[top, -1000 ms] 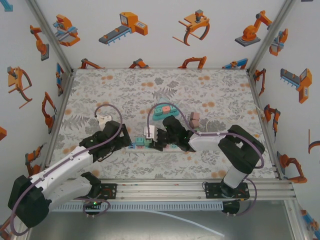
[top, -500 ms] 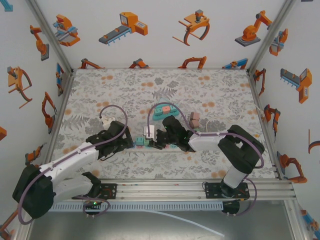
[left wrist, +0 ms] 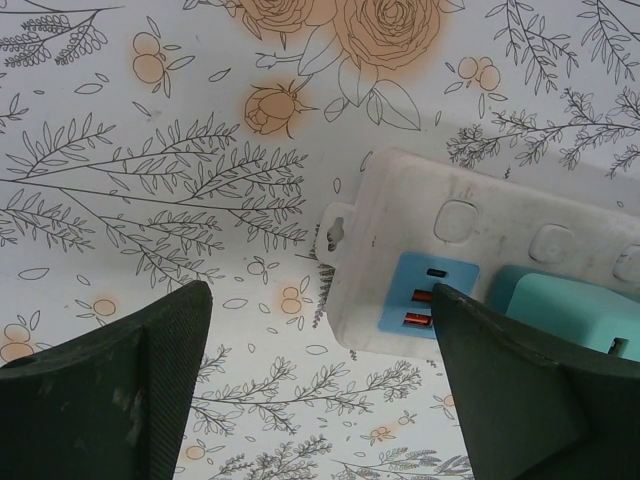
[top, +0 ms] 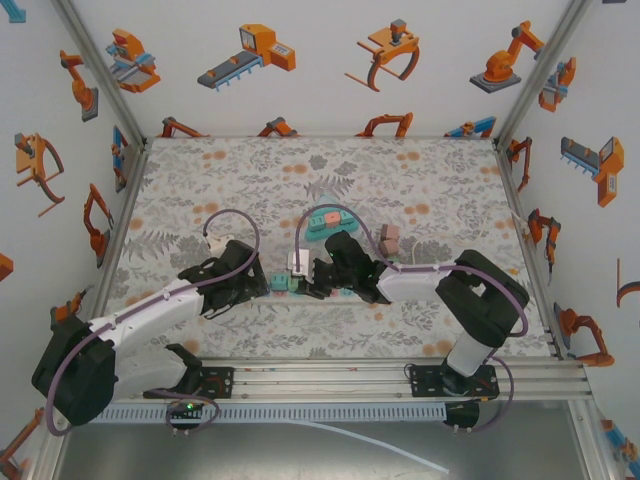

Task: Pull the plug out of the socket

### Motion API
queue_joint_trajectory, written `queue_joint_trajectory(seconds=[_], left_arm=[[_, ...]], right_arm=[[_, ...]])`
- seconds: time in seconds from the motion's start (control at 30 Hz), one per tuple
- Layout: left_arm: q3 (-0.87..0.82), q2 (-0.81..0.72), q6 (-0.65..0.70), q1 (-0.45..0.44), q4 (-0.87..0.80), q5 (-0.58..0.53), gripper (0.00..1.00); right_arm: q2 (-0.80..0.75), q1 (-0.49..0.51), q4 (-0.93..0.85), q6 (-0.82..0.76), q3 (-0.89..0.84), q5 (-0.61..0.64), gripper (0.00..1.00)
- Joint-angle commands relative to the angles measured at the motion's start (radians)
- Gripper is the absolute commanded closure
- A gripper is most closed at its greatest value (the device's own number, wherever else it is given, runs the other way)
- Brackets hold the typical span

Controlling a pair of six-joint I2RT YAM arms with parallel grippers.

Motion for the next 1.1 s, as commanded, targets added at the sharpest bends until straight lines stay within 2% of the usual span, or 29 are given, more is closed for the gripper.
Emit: queue_joint_trajectory(seconds=[0.0,0.33,0.67,1.07], left_arm=[[-0.008,0.021,-0.008,0.003,-0.039,-0.006,0.19],[-0.025,0.026,-0.010,0.004,-0.021,-0.006,0.21],[-0.029,0.019,-0.010,0.004,-0.025,-0.020,0.21],[-0.045,0.013,-0.010,0.004,-0.018,-0.037,0.21]], right_arm=[[-0.033,0.005,0.089,0.047,0.023,-0.012,0.69],[-0.053,0.003,0.113,0.102,0.034,-0.023,0.77],[-0.060,-0.030,0.183,0.223,0.023,-0.028,0.83],[-0.069,-0.018,0.165,0.086,-0.018,-0.001,0.86]])
